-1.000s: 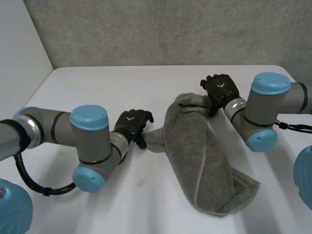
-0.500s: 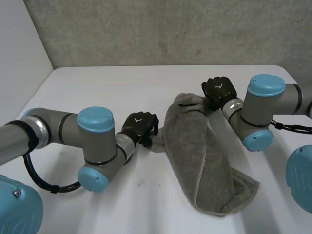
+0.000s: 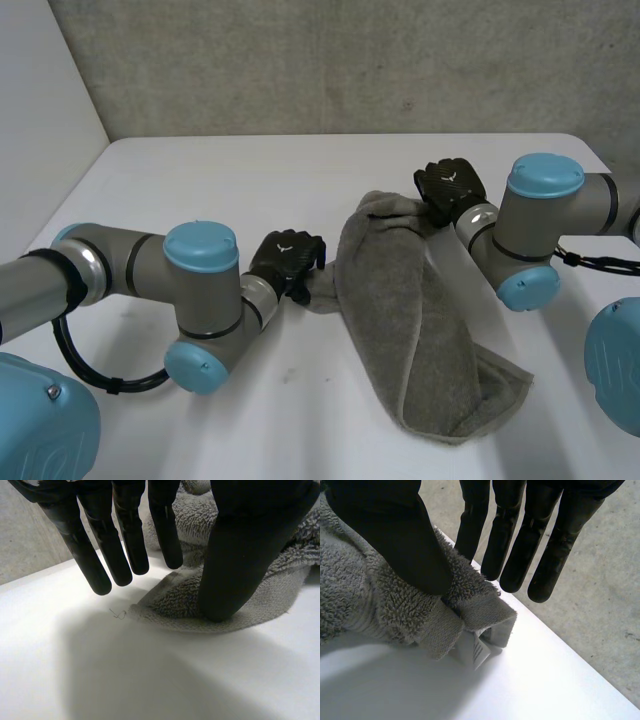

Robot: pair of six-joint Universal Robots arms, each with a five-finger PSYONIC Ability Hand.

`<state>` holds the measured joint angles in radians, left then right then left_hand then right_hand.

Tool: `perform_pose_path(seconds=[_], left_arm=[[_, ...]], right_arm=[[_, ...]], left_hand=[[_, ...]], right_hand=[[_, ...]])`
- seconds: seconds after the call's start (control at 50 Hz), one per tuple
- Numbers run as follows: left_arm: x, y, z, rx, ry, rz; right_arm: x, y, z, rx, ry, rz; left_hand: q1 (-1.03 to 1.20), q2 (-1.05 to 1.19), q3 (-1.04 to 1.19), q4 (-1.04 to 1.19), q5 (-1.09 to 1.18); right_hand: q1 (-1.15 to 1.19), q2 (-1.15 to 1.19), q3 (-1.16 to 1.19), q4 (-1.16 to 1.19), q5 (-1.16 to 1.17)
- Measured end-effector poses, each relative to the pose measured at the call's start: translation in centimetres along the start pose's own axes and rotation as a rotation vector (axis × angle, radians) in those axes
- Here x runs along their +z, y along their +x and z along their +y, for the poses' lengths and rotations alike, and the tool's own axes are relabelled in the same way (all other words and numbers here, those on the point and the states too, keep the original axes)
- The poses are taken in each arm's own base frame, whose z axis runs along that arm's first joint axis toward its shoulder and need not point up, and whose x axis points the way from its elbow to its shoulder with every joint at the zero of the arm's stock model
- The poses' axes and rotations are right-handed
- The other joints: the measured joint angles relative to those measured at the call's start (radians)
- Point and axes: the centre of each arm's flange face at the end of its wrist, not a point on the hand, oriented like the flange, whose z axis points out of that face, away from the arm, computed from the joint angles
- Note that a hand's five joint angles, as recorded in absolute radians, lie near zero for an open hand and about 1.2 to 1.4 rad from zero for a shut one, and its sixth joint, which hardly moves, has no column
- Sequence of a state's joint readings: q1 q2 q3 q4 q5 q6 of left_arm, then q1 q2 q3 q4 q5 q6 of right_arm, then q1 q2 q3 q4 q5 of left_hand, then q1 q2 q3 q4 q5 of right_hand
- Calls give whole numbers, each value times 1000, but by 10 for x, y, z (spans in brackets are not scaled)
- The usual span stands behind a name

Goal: Fold the towel.

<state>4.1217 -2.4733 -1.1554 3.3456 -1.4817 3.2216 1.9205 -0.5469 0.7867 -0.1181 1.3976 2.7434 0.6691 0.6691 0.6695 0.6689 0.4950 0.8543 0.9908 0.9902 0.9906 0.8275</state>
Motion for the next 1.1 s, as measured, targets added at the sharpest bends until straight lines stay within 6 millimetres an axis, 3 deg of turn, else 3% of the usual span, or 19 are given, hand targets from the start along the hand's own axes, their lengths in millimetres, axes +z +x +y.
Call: perform_pose_path(seconds=[0.12, 0.24, 0.38, 0.46, 0.48, 0.5, 0.52, 0.54, 0.62, 0.7, 0.76, 0.78, 0.8, 0.92, 0.94, 1.0, 1.02, 1.04, 1.1], left_arm=[[1, 0, 2, 0, -5, 0], [2, 0, 2, 6, 1, -1], [4, -4, -11, 71, 40, -29], [4, -12, -41, 112, 138, -82], [4, -12, -41, 112, 138, -82], [3, -19, -63, 124, 209, -117], [1, -23, -79, 129, 262, -141], [-2, -28, -94, 131, 309, -162], [-17, -44, -142, 132, 459, -230], [-48, -62, -196, 135, 617, -297], [-59, -66, -210, 139, 654, -312], [-74, -70, -223, 144, 686, -326], [-78, -71, -225, 146, 690, -328], [-99, -71, -217, 147, 627, -332], [-105, -72, -201, 142, 557, -331], [-111, -71, -175, 132, 442, -325], [-116, -70, -156, 124, 364, -318], [-119, -69, -145, 119, 317, -313], [-132, -63, -111, 102, 181, -295]], right_arm=[[1, -2, 5, 1, -8, -3], [2, -1, 2, 0, 0, -2], [3, 13, -30, -14, 78, 34], [-2, 28, -66, -23, 160, 69], [-2, 28, -66, -23, 160, 69], [-4, 32, -77, -24, 183, 78], [-11, 44, -109, -22, 265, 111], [-15, 50, -123, -19, 304, 125], [-32, 68, -167, 5, 434, 175], [-61, 84, -212, 33, 573, 208], [-72, 88, -222, 36, 599, 210], [-76, 90, -225, 36, 605, 208], [-89, 95, -229, 31, 598, 196], [-108, 94, -200, 4, 439, 113], [-116, 86, -177, -21, 331, 51], [-128, 72, -146, -61, 196, -32], [-131, 69, -139, -74, 163, -52], [-142, 57, -115, -116, 63, -115], [-164, 37, -77, -209, -101, -229]], left_hand=[[90, 86, 86, 86, 82], [456, 478, 469, 474, 465], [492, 539, 534, 540, 517], [500, 543, 539, 545, 522], [500, 543, 539, 545, 522], [500, 545, 540, 545, 525], [501, 545, 541, 546, 526], [501, 545, 541, 546, 526], [501, 546, 541, 546, 526], [502, 547, 543, 547, 527], [506, 548, 544, 548, 531], [506, 548, 544, 548, 531], [506, 548, 544, 548, 531], [506, 548, 544, 548, 531], [506, 548, 544, 548, 531], [506, 548, 544, 549, 531], [506, 548, 544, 549, 531], [506, 548, 544, 549, 531], [506, 548, 545, 549, 531]], right_hand=[[13, 30, 32, 32, 5], [101, 176, 191, 198, 140], [101, 176, 193, 202, 146], [101, 176, 193, 202, 148], [101, 176, 193, 202, 148], [101, 176, 193, 202, 148], [101, 176, 194, 203, 150], [101, 176, 194, 203, 150], [101, 176, 194, 203, 150], [101, 176, 194, 203, 151], [101, 176, 194, 203, 151], [101, 176, 194, 203, 151], [101, 176, 194, 203, 152], [101, 176, 194, 203, 152], [101, 176, 195, 203, 152], [101, 176, 195, 203, 152], [101, 176, 195, 203, 152], [101, 176, 195, 203, 153], [101, 176, 195, 203, 153]])
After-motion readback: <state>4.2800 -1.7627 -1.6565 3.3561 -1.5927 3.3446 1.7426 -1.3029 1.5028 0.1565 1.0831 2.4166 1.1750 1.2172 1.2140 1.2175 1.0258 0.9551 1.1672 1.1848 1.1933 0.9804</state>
